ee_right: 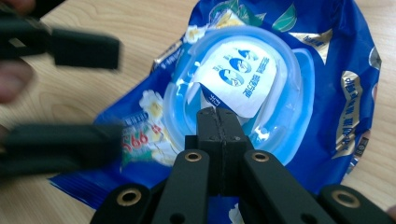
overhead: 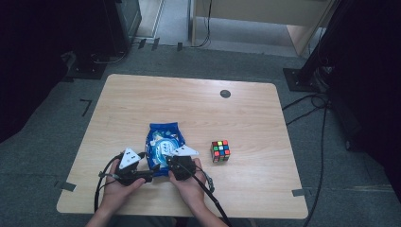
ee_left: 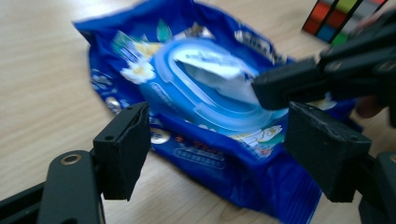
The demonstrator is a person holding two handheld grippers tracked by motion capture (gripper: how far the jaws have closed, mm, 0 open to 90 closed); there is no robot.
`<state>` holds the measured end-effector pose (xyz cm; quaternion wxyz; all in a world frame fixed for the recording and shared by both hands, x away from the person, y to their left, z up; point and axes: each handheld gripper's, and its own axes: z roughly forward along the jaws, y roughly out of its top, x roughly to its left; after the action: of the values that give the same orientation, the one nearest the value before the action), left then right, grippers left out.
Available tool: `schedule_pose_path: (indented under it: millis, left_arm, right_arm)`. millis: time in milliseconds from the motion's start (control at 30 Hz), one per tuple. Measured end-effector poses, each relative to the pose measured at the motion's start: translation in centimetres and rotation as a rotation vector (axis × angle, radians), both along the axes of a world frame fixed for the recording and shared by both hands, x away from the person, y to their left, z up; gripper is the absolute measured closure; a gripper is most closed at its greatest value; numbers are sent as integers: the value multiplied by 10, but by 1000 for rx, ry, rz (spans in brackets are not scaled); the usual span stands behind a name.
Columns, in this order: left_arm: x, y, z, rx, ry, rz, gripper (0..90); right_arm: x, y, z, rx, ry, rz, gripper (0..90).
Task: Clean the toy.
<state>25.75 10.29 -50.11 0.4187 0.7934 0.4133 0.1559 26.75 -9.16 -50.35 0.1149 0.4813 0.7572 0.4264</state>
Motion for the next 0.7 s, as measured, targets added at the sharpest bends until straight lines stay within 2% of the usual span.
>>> schedule_pose_path:
  millis: [133, 200, 267, 333, 400, 433, 467, 600, 700]
  left_arm:
    - [4, -1, -7, 30, 27, 26, 228]
    - [5, -6, -13, 80, 36, 38, 231]
    - [5, -10, -13, 111, 27, 61, 229]
    - [8, -13, -15, 164, 25, 103, 235]
    - [10, -13, -15, 157, 38, 121, 222]
    - [10, -13, -15, 157, 38, 121, 221]
    - [13, -12, -15, 162, 39, 144, 221]
    - [19, -13, -15, 156, 44, 179, 222]
    - [20, -11, -14, 143, 33, 176, 225]
  right_arm:
    - [1, -2, 7, 28, -29, -8, 900]
    - [1, -6, 14, 51, -59, -7, 900]
    - [0, -8, 22, 61, -89, -9, 900]
    - [-1, -11, 33, 76, -130, -9, 900]
    - [-3, -15, 44, 96, -166, -2, 900]
    - [-3, -15, 44, 96, -166, -2, 900]
    - [-6, -19, 57, 112, -200, 4, 900]
    - [-13, -25, 77, 149, -256, 22, 900]
    - [-19, -30, 93, 173, -299, 26, 900]
